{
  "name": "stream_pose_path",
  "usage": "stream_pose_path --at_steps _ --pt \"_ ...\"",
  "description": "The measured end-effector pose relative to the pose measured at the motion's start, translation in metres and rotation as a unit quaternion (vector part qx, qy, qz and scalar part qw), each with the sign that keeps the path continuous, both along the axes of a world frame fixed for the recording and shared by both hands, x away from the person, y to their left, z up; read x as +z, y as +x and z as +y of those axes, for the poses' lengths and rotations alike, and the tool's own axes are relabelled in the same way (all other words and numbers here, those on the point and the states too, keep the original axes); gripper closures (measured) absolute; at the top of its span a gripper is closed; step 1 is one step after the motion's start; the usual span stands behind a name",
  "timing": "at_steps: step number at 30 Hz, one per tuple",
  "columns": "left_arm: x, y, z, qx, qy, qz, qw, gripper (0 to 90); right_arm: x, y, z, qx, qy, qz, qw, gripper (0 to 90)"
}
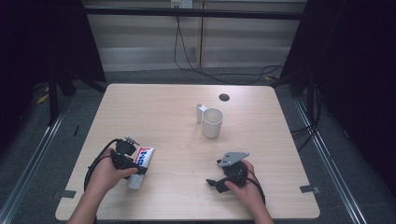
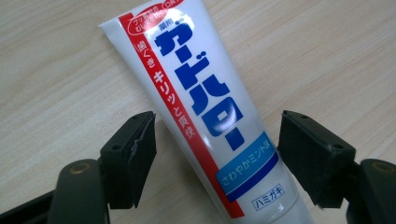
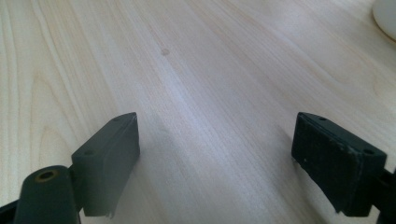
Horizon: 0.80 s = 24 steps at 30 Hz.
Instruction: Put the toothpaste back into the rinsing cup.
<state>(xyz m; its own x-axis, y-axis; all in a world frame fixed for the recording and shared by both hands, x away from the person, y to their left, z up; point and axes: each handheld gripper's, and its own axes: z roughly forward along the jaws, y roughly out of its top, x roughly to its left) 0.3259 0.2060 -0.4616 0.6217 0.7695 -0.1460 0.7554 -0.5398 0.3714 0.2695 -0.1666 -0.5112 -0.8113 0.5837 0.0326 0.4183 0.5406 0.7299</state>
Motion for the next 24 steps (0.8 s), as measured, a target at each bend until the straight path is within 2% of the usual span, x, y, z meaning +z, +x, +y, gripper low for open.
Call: stream_pose_path --at_steps 2,5,9,10,24 --pt "-0.002 -0.001 -0.001 -0.003 0.006 0.010 0.9999 28.6 0.000 0.000 0.000 0.000 0.000 0.000 1.0000 14.8" --pt "-0.003 -0.003 -0.003 0.001 0.011 0.014 0.9998 29.8 0.000 0.000 0.000 0.000 0.000 0.000 1.0000 14.8" --pt "-0.003 -0.004 -0.003 0.006 0.013 0.019 0.9997 30.5 0.000 0.000 0.000 0.000 0.000 0.000 1.0000 14.9" --pt "-0.004 -0.005 -0.004 0.009 0.011 0.027 0.9996 30.8 0.000 0.000 0.000 0.000 0.000 0.000 1.0000 14.8" --pt "-0.009 -0.011 -0.003 0.015 0.009 0.040 0.9990 32.5 0.000 0.000 0.000 0.000 0.000 0.000 1.0000 14.9"
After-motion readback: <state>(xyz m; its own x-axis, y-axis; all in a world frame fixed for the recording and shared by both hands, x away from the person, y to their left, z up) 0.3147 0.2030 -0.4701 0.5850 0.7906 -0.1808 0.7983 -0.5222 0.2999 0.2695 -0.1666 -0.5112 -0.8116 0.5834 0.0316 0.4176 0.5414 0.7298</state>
